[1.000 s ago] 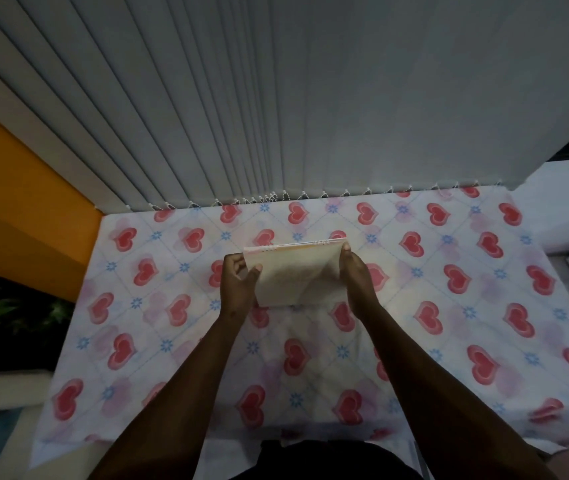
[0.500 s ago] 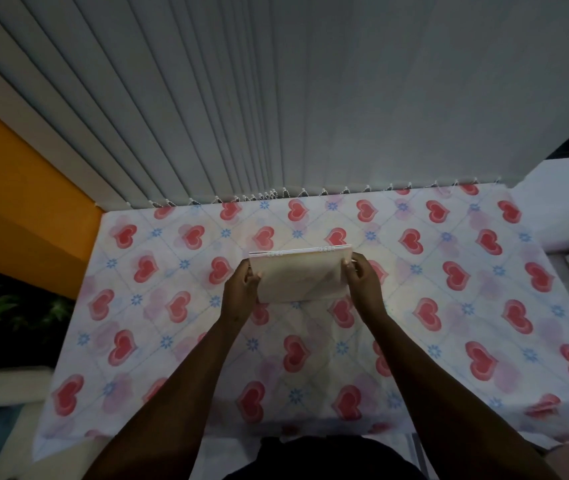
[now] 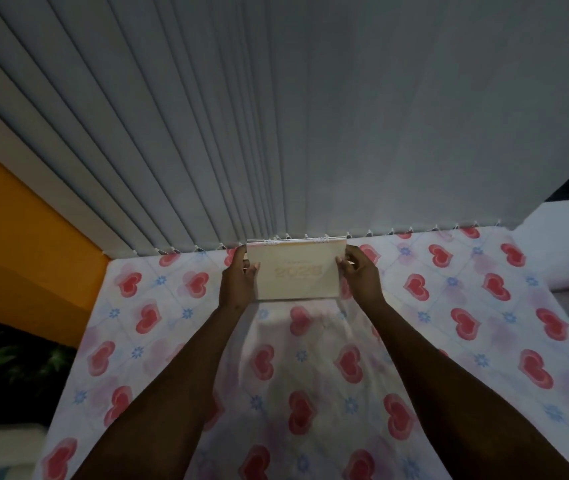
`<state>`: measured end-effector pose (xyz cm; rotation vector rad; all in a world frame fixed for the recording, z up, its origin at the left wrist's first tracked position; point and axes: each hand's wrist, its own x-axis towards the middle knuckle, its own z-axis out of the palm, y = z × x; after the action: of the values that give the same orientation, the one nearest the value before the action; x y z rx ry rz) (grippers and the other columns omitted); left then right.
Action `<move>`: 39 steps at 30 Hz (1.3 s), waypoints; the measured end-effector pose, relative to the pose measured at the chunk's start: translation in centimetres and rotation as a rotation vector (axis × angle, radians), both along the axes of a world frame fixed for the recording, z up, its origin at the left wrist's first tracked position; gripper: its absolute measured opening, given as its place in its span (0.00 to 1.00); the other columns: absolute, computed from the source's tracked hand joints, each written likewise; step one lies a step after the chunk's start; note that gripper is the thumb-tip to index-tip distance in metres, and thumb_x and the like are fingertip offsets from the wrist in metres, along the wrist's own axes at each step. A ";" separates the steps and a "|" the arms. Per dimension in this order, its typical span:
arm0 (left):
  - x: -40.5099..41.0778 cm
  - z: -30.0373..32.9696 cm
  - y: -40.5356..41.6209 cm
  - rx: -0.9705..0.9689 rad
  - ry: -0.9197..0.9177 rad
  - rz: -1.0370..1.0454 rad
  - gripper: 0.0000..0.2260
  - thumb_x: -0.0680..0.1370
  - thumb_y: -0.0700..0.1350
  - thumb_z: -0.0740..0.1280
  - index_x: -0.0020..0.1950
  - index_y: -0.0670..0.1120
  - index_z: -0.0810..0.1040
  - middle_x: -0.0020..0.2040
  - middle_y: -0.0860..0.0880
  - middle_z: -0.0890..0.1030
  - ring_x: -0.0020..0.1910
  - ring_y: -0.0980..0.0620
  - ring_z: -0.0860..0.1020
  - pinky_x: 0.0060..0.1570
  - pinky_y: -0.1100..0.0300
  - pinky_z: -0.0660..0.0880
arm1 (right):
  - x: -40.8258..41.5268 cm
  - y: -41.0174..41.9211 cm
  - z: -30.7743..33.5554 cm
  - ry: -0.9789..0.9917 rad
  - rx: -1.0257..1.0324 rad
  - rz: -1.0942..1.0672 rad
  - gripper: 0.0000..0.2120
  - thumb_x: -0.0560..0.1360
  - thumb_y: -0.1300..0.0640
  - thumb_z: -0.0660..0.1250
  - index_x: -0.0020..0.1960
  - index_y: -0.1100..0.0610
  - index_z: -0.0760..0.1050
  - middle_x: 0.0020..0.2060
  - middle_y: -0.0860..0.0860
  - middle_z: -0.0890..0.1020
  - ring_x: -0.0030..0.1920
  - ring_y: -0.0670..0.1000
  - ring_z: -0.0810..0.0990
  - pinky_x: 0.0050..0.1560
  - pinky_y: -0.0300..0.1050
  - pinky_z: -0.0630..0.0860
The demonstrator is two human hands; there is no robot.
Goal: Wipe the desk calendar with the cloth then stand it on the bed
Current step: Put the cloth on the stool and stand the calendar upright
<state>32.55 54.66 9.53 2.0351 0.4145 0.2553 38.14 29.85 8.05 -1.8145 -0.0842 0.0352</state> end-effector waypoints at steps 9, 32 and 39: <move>5.1 -0.1 1.4 -0.011 -0.031 -0.021 0.12 0.78 0.37 0.64 0.60 0.47 0.73 0.50 0.49 0.82 0.47 0.50 0.80 0.39 0.70 0.74 | 4.9 2.0 -0.4 -0.050 -0.033 -0.046 0.10 0.78 0.63 0.64 0.53 0.49 0.77 0.49 0.47 0.82 0.50 0.48 0.80 0.47 0.31 0.75; 6.7 -3.4 1.7 0.050 0.116 -0.009 0.17 0.79 0.38 0.64 0.67 0.46 0.70 0.59 0.43 0.81 0.53 0.54 0.76 0.33 0.77 0.70 | 7.0 2.4 -3.2 0.095 -0.074 -0.057 0.13 0.78 0.65 0.63 0.61 0.60 0.78 0.55 0.52 0.82 0.55 0.53 0.80 0.57 0.51 0.79; 6.3 -3.4 1.2 0.035 0.121 -0.009 0.19 0.77 0.37 0.65 0.68 0.48 0.69 0.59 0.45 0.81 0.58 0.47 0.79 0.48 0.61 0.75 | 6.4 2.6 -3.2 0.088 -0.059 -0.077 0.12 0.79 0.65 0.62 0.61 0.60 0.77 0.55 0.52 0.82 0.54 0.54 0.81 0.56 0.59 0.80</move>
<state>38.80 55.86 6.11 2.0929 0.4783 0.1354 44.56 32.43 4.83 -1.8716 0.0490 0.0636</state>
